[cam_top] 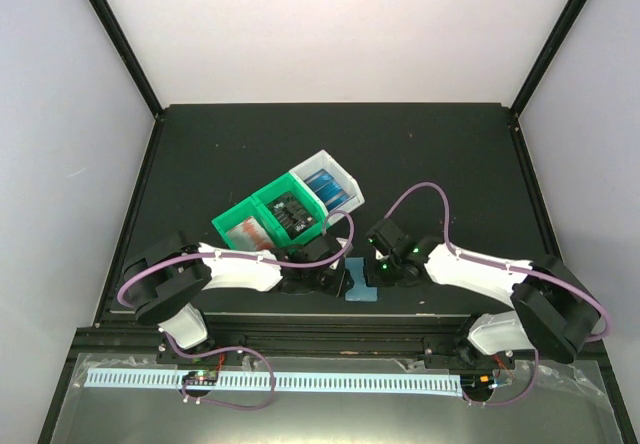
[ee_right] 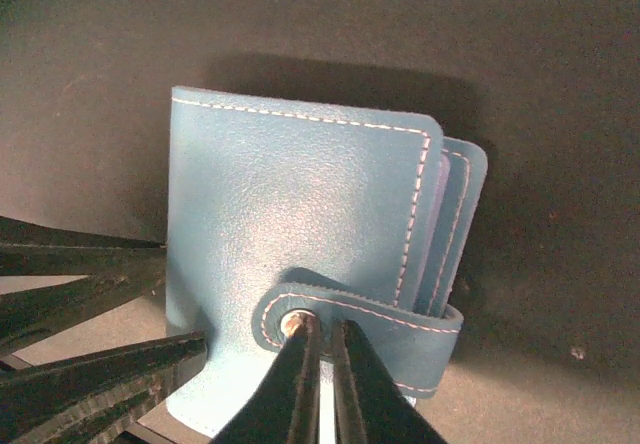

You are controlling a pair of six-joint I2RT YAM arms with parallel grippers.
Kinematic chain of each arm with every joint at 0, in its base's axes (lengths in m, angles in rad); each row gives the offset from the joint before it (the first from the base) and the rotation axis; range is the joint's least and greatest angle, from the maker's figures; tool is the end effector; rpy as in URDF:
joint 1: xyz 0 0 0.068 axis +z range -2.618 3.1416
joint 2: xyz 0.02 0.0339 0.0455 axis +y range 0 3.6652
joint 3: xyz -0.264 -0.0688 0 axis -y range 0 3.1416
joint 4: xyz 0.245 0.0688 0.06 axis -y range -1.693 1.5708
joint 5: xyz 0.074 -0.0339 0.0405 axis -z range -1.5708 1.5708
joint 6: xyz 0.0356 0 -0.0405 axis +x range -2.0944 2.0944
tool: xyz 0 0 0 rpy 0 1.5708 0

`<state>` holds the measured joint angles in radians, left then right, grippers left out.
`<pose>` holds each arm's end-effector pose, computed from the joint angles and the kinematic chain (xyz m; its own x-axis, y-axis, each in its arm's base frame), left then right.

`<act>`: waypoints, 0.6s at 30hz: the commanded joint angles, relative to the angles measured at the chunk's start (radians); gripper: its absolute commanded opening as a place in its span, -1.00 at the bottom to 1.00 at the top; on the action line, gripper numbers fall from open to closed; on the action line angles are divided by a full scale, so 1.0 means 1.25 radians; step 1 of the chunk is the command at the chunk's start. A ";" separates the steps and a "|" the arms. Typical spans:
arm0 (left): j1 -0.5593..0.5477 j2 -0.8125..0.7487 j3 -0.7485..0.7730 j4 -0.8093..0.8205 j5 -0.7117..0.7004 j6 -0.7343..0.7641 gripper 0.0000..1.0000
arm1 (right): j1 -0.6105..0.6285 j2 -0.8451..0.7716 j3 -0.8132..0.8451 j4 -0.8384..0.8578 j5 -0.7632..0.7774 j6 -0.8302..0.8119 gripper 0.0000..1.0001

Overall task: Put the credit cards into the card holder
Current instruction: Close the card holder at the center of the board.

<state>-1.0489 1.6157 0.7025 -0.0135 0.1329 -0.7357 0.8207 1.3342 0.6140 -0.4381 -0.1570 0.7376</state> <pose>0.1428 -0.2578 0.1326 -0.8988 0.2286 -0.3741 0.3989 0.7804 -0.4815 0.1497 0.1689 0.1537 -0.9769 -0.0741 -0.2004 -0.1464 0.9151 0.3756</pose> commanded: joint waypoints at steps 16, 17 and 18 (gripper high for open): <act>0.021 -0.039 -0.038 0.038 -0.016 -0.026 -0.36 | 0.028 0.042 0.040 -0.034 0.059 0.030 -0.91; 0.022 -0.039 -0.039 0.039 -0.017 -0.028 -0.38 | 0.028 0.033 0.052 -0.044 0.063 0.025 -0.88; 0.023 -0.040 -0.040 0.038 -0.018 -0.031 -0.39 | 0.029 0.031 0.064 -0.053 0.067 0.019 -0.85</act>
<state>-1.0340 1.5936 0.6647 0.0219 0.1307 -0.7521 0.8467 1.3899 0.6682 -0.4534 -0.1143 0.7650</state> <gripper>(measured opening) 0.316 0.053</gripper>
